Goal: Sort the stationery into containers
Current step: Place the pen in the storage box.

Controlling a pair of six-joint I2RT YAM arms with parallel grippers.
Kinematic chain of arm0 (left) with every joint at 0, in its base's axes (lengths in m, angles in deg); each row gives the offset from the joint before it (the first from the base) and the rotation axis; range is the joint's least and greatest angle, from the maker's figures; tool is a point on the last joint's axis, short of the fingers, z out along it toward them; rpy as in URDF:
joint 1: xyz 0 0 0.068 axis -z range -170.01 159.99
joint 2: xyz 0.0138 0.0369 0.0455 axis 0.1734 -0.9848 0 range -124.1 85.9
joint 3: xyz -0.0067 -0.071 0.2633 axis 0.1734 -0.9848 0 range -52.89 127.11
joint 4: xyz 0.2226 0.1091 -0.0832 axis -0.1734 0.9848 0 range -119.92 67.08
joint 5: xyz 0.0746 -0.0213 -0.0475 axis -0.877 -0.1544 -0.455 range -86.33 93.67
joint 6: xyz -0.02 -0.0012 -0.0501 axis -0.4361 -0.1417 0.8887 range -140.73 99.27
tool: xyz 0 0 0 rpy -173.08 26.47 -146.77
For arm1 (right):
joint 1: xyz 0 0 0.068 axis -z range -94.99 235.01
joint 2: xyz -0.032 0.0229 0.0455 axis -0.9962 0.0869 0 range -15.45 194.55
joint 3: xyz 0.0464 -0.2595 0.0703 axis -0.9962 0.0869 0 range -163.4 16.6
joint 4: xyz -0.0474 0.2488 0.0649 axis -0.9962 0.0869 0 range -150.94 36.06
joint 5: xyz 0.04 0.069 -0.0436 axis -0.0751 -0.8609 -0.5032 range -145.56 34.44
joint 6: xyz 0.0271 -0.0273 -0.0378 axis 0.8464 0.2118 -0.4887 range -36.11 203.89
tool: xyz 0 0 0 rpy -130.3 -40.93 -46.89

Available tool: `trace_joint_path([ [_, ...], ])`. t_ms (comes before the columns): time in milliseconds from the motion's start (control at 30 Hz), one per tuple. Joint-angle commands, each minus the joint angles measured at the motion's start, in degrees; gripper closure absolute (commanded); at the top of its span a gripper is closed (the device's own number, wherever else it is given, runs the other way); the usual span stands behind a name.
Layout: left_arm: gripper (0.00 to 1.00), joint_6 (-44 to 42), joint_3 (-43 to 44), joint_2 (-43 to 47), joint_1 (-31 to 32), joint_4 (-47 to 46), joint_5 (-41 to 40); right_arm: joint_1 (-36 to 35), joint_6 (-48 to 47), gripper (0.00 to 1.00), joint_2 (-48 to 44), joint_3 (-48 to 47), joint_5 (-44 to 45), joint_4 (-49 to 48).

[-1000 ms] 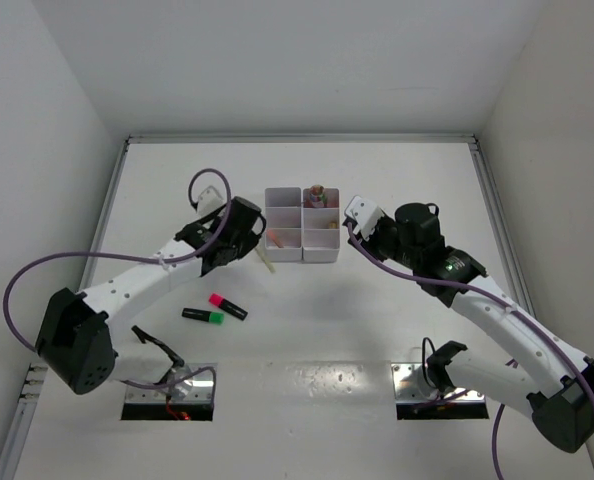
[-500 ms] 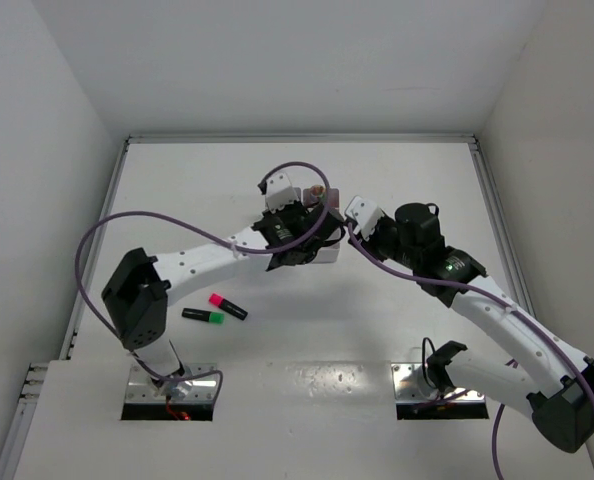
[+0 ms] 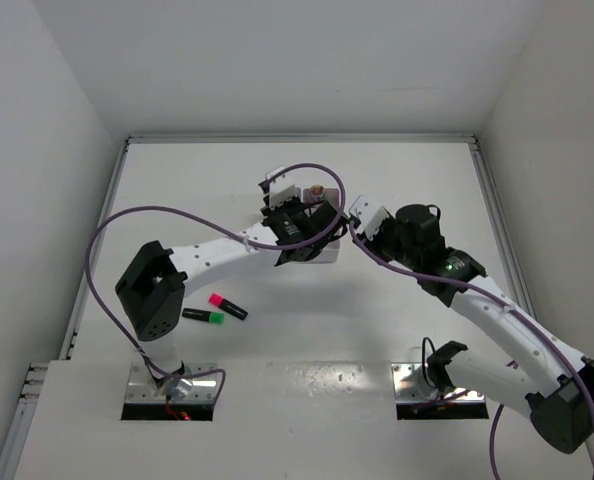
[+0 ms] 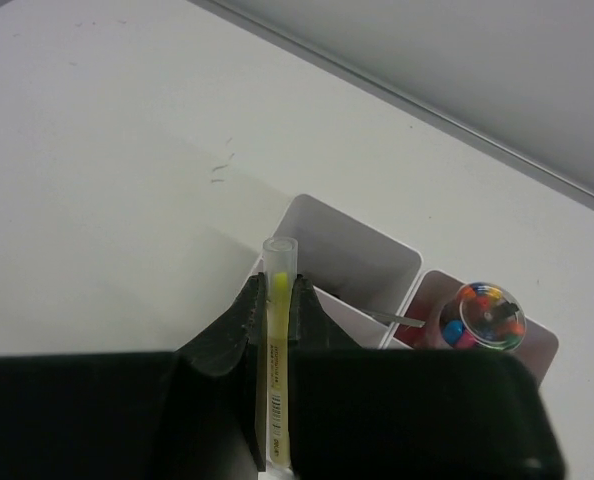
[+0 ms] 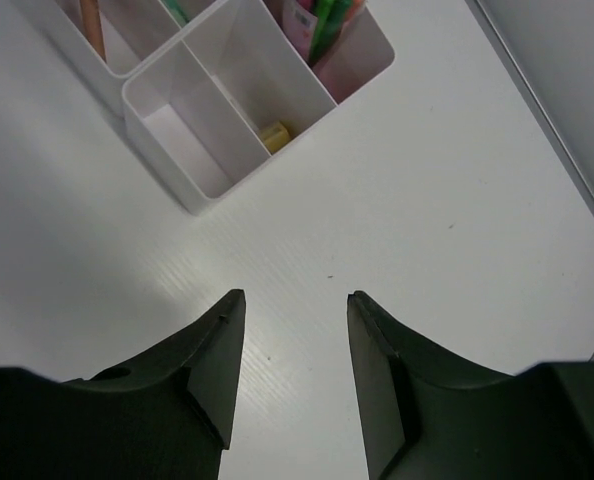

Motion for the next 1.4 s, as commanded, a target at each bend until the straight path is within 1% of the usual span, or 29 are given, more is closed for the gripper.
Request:
trace_joint_path([
  [0,1.0,2.87,-0.68,-2.34,-0.6,0.39,-1.41,-1.06,-0.67,0.54,0.0,-0.51,-0.77,-4.31],
  [100,1.0,4.72,-1.82,-2.96,-1.13,0.39,-0.01,-1.06,-0.67,0.54,0.0,-0.51,0.47,-4.32],
  [200,1.0,5.34,-1.83,-3.57,-1.66,0.39,0.53,-1.06,-1.2,0.54,0.0,-0.51,3.54,-5.46],
  [333,1.0,7.18,-3.06,-4.1,-2.18,0.92,1.75,-1.06,-2.77,0.54,0.0,0.55,10.65,-7.83],
  [367,1.0,7.19,-3.06,-4.62,-2.18,0.92,1.76,-1.06,-2.78,0.54,0.0,2.03,13.28,-9.31],
  [467,1.0,7.89,-3.67,-4.63,-3.23,0.92,2.28,-1.06,-4.27,0.54,0.0,3.18,16.2,-10.56],
  [733,1.0,8.41,-3.67,-4.63,-4.29,0.92,2.28,-1.06,-4.27,0.54,0.0,3.71,16.2,-11.09],
  [933,1.0,9.82,-4.82,-6.39,-4.29,0.92,4.48,-1.06,-4.27,0.54,0.0,3.71,16.73,-11.61],
  [1100,0.99,11.14,-4.82,-7.0,-3.15,1.97,5.01,-0.53,-4.27,0.54,0.0,3.71,16.73,-11.61],
  [1133,0.98,11.66,-4.82,-7.0,-3.15,1.98,5.01,-0.53,-4.27,0.54,0.0,3.71,16.73,-11.61],
  [1200,0.93,11.67,-4.82,-7.0,-3.15,2.5,5.01,-0.53,-4.27,0.54,0.0,3.71,16.73,-11.61],
  [1267,0.87,12.72,-5.34,-7.0,-3.15,2.5,5.62,-0.53,-4.27,0.51,-0.61,3.71,16.73,-11.61],
  [1333,0.77,12.72,-5.34,-7.0,-3.15,3.12,5.62,0.0,-4.27,0.5,-0.61,3.71,16.73,-11.09],
  [1367,0.69,12.72,-5.34,-7.0,-2.63,3.12,5.62,0.0,-4.27,0.5,-0.61,3.71,16.73,-11.09],
])
